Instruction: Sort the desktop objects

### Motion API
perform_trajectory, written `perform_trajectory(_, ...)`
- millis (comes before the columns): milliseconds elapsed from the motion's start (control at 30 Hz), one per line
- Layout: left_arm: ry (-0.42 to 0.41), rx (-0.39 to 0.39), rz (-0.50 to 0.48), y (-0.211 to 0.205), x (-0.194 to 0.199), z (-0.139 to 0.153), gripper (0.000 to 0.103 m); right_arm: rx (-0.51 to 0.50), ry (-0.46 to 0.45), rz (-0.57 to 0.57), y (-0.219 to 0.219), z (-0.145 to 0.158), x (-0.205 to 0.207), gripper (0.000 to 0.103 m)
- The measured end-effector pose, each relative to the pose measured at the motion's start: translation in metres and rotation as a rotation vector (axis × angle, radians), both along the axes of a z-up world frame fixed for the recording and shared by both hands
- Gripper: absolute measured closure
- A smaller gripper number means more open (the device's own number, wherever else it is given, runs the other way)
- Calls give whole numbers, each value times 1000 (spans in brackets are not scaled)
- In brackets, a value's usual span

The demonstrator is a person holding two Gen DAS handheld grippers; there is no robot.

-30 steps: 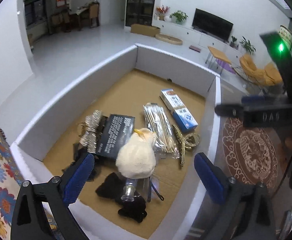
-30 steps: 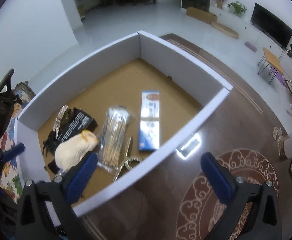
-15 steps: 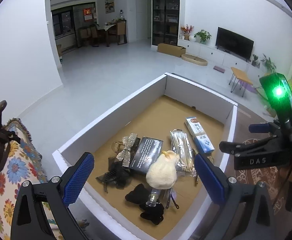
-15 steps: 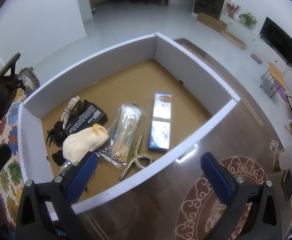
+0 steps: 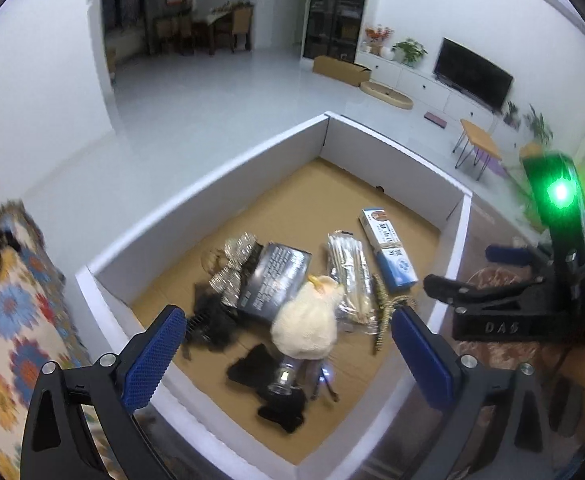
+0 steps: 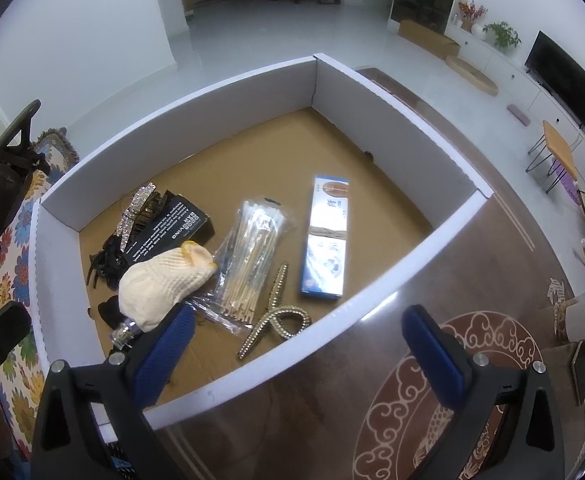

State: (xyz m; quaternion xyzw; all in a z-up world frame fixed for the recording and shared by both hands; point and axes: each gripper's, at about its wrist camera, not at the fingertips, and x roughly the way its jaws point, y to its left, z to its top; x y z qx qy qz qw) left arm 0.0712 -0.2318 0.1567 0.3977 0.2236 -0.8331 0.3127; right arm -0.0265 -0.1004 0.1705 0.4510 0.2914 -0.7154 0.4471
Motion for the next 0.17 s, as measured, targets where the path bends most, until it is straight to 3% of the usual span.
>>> perform_trajectory(100, 55, 16, 19, 0, 4, 1, 0, -4, -6, 0, -3, -1, -1, 0)
perform_trajectory(167, 46, -29, 34, 4, 2, 2, 0, -6, -10, 6, -6, -2, -1, 0)
